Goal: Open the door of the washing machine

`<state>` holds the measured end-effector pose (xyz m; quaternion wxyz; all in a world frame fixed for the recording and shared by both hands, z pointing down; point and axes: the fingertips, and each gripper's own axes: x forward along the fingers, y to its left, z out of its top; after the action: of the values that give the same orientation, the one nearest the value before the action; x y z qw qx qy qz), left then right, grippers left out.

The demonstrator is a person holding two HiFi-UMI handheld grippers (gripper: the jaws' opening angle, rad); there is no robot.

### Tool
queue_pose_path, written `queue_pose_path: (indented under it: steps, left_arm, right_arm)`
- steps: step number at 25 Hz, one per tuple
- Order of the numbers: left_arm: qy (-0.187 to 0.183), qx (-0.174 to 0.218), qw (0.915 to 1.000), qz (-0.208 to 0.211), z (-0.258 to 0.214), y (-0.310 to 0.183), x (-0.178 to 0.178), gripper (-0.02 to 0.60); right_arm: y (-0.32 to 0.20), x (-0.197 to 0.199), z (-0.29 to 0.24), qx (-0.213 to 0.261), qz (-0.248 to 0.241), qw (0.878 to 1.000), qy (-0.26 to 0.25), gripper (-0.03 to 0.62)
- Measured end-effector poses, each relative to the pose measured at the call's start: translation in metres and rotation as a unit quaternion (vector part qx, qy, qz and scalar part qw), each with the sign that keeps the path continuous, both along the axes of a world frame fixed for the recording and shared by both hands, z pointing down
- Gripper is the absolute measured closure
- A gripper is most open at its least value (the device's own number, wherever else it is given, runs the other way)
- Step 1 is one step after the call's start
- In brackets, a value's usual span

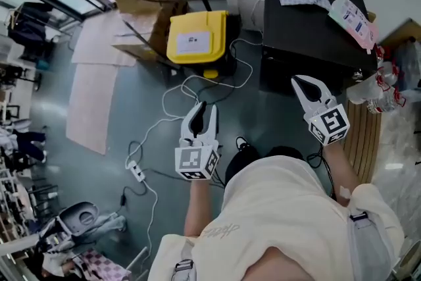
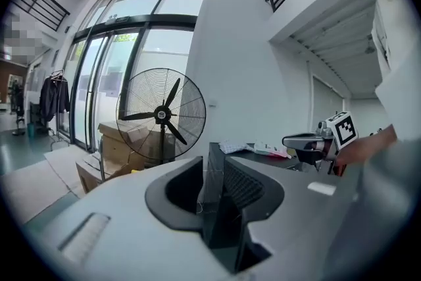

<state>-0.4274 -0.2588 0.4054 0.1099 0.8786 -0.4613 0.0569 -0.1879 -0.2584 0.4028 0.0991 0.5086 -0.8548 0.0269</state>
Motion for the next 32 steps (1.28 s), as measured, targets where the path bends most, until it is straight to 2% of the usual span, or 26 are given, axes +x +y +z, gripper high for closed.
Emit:
queue_pose_path:
  steps: [6, 13, 19, 23, 28, 32]
  left_arm:
    - [0.012, -0.008, 0.9986, 0.051, 0.016, -0.041, -0.025, 0.463]
    - [0.028, -0.021, 0.9955, 0.088, 0.026, -0.077, -0.019, 0.463]
    - [0.02, -0.043, 0.9916, 0.12, 0.039, -0.088, 0.003, 0.463]
    - [0.006, -0.046, 0.9901, 0.133, 0.038, -0.105, 0.023, 0.463]
    - [-0.013, -0.042, 0.987, 0.154, 0.028, -0.132, 0.058, 0.463]
    - [-0.03, -0.04, 0.9813, 0.186, 0.022, -0.158, 0.094, 0.463]
  right_arm:
    - [-0.018, -0.018, -0.005, 0.014, 0.063, 0.998, 0.009, 0.592]
    - [-0.032, -0.012, 0.0, 0.003, 0.113, 0.993, 0.016, 0.592]
    - [-0.036, 0.002, 0.013, -0.014, 0.137, 0.99, 0.015, 0.592]
    - [-0.049, 0.022, 0.025, -0.022, 0.152, 0.988, -0.003, 0.592]
    - [-0.08, 0.054, 0.024, -0.007, 0.171, 0.985, -0.029, 0.592]
    - [-0.095, 0.076, 0.027, -0.002, 0.185, 0.982, -0.034, 0.592]
